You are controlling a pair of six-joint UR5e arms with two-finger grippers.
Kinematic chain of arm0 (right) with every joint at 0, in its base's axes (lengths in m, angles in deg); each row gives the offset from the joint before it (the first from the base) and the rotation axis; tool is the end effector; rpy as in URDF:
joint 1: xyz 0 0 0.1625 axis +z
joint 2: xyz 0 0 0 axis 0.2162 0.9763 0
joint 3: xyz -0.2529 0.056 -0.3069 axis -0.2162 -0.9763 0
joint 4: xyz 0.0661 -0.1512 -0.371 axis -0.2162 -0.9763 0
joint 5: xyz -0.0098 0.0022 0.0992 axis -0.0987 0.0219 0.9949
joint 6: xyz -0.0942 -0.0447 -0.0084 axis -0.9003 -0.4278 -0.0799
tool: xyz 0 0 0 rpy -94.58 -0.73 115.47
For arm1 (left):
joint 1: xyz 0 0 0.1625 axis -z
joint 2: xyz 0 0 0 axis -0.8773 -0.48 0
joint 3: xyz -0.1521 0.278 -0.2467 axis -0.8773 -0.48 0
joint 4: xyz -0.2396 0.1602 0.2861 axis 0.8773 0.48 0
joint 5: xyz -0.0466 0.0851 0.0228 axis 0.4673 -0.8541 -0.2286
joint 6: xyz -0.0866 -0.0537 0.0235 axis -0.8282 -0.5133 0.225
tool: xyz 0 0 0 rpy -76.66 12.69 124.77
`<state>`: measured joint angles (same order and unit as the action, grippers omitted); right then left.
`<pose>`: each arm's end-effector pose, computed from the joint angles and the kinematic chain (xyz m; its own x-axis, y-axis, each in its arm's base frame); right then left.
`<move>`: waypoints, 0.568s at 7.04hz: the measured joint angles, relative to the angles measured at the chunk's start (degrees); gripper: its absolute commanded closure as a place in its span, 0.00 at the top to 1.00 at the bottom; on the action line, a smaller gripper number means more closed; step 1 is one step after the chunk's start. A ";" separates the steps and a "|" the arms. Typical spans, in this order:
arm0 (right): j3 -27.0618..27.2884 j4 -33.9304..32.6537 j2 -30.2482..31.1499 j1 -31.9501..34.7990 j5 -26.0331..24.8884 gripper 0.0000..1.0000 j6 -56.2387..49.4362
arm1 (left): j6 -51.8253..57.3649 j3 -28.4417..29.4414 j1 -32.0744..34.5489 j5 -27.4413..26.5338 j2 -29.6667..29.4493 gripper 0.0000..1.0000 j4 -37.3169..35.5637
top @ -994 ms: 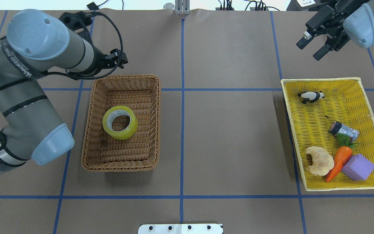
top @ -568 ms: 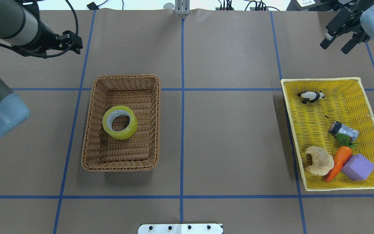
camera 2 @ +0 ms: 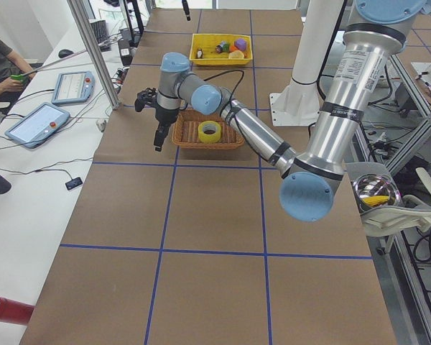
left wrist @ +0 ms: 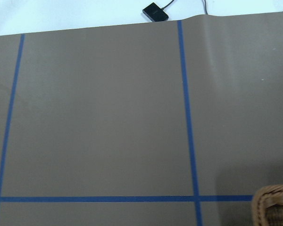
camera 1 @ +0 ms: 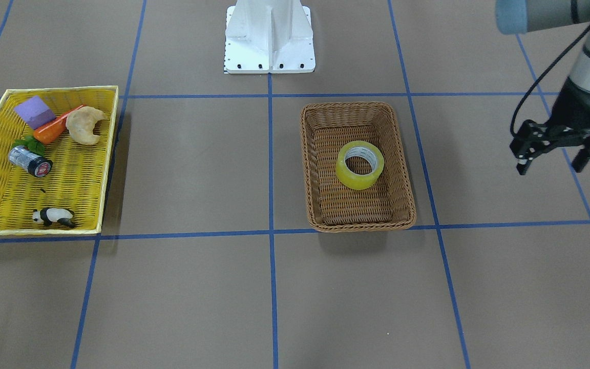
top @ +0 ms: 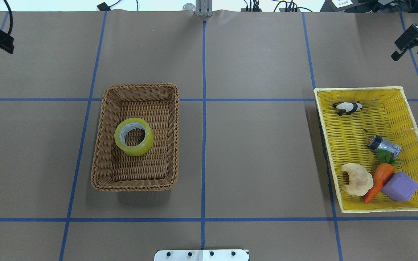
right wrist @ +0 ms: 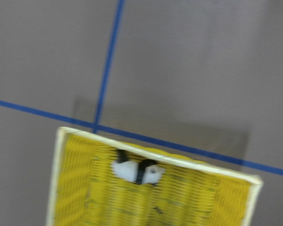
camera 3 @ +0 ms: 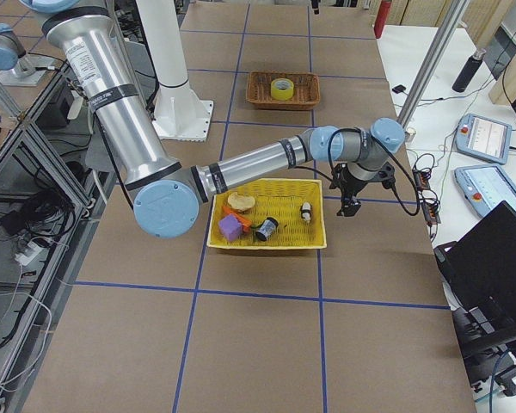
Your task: Move tape to another basket
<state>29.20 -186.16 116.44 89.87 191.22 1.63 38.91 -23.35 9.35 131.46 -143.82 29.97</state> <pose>-0.0840 -0.6245 0.4806 0.6228 -0.2194 0.7510 0.2475 0.9658 0.0770 0.1046 -0.5519 0.3557 0.8042 0.1326 -0.5794 0.0525 0.9551 0.2915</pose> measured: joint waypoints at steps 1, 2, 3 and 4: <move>-1.54 6.47 3.18 0.95 -1.35 1.00 0.00 | 7.84 2.40 3.72 2.68 1.68 0.98 0.28; -1.85 11.42 6.31 2.32 -3.27 1.00 -0.45 | 14.91 5.14 6.87 4.50 3.07 0.98 0.71; -1.69 16.63 9.95 4.01 -5.22 1.00 -1.10 | 19.99 7.30 9.23 5.48 4.67 0.98 0.98; -1.28 20.66 13.40 5.79 -5.99 1.00 -1.37 | 22.62 8.49 10.77 5.90 6.56 0.98 1.06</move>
<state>27.92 -165.49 129.83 95.66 185.23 0.26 61.53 -14.86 20.12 137.36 -137.26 31.03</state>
